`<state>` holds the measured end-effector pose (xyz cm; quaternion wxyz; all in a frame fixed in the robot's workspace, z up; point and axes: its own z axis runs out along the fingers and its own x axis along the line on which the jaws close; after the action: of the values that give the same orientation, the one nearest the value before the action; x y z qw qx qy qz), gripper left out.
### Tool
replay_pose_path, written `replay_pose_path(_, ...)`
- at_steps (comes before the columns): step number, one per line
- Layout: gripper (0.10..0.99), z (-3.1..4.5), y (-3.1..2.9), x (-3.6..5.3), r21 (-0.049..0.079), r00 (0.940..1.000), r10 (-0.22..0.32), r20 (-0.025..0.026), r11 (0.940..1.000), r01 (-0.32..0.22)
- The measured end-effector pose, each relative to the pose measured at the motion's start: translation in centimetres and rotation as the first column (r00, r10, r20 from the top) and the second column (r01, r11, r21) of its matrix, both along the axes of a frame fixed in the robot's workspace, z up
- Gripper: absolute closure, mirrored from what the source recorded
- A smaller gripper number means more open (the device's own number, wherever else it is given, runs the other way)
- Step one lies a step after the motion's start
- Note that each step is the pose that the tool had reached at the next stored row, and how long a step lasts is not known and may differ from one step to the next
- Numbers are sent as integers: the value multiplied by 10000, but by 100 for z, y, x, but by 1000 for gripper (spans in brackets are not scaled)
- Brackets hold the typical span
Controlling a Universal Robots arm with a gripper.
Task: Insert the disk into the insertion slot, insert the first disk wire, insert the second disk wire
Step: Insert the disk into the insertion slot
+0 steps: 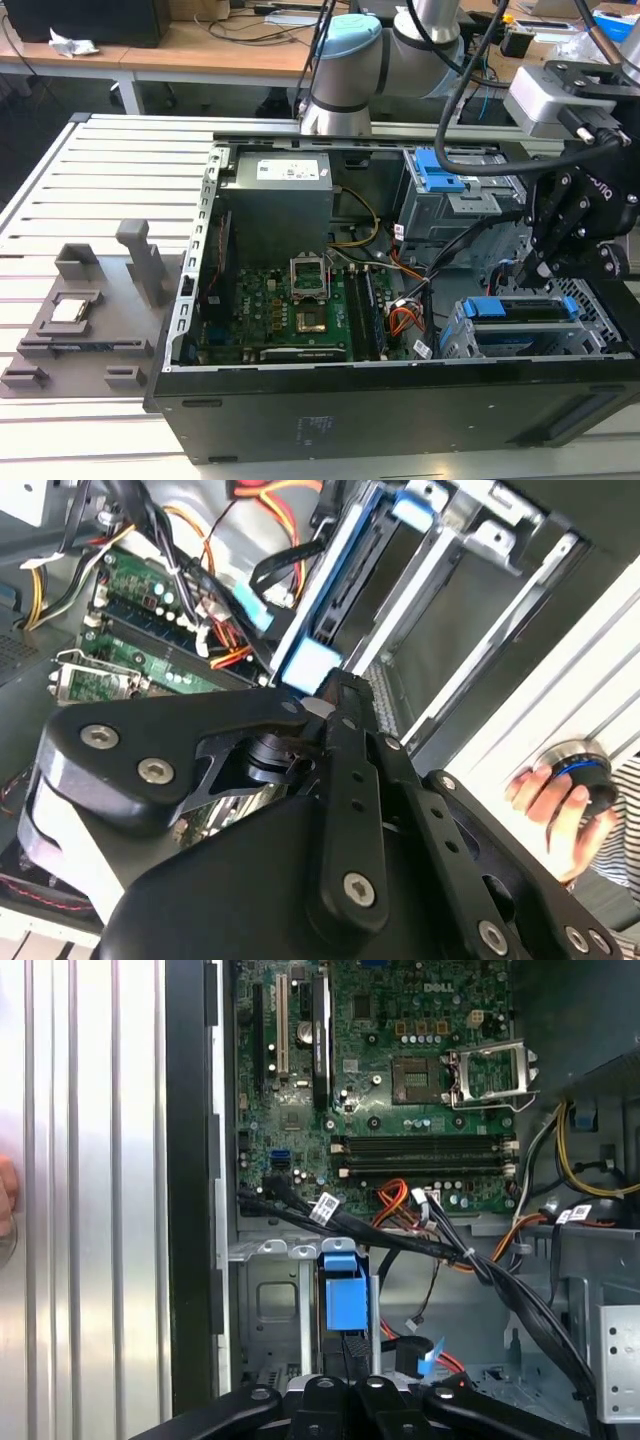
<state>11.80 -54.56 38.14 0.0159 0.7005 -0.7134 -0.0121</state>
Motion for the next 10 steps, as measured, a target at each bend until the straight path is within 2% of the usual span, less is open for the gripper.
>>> replay_pose_path(4, 980, -42, 6, 130, -22, 10000, -1, -11, 10000, 1)
replay_pose_path(9, 980, -160, 14, 217, -40, 10000, 0, -21, 10000, 0)
replay_pose_path(10, 980, -163, 15, 226, -47, 10000, -1, -21, 10000, 1)
